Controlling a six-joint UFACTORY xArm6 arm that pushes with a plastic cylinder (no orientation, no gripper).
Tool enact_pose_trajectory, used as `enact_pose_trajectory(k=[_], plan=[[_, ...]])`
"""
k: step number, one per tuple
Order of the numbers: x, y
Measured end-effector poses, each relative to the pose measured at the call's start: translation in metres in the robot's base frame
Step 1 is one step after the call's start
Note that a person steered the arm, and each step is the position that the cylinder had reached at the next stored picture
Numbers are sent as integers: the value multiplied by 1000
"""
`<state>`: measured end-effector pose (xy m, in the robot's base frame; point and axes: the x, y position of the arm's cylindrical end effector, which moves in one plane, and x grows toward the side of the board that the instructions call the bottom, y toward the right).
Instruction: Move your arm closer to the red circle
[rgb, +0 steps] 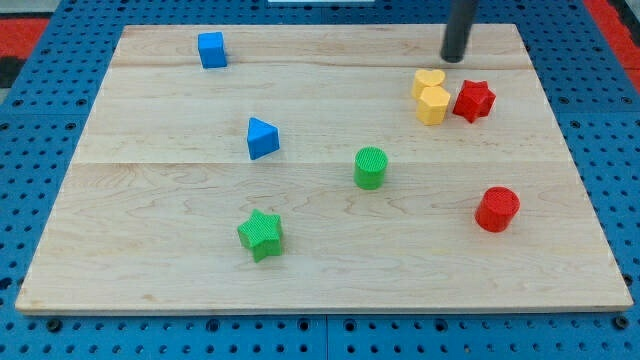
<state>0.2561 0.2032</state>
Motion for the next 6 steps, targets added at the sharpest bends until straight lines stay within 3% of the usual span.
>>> enact_pose_trajectory(k=[1, 2, 5, 6], plan=[[13, 75], [64, 109], [213, 115], [262, 83]])
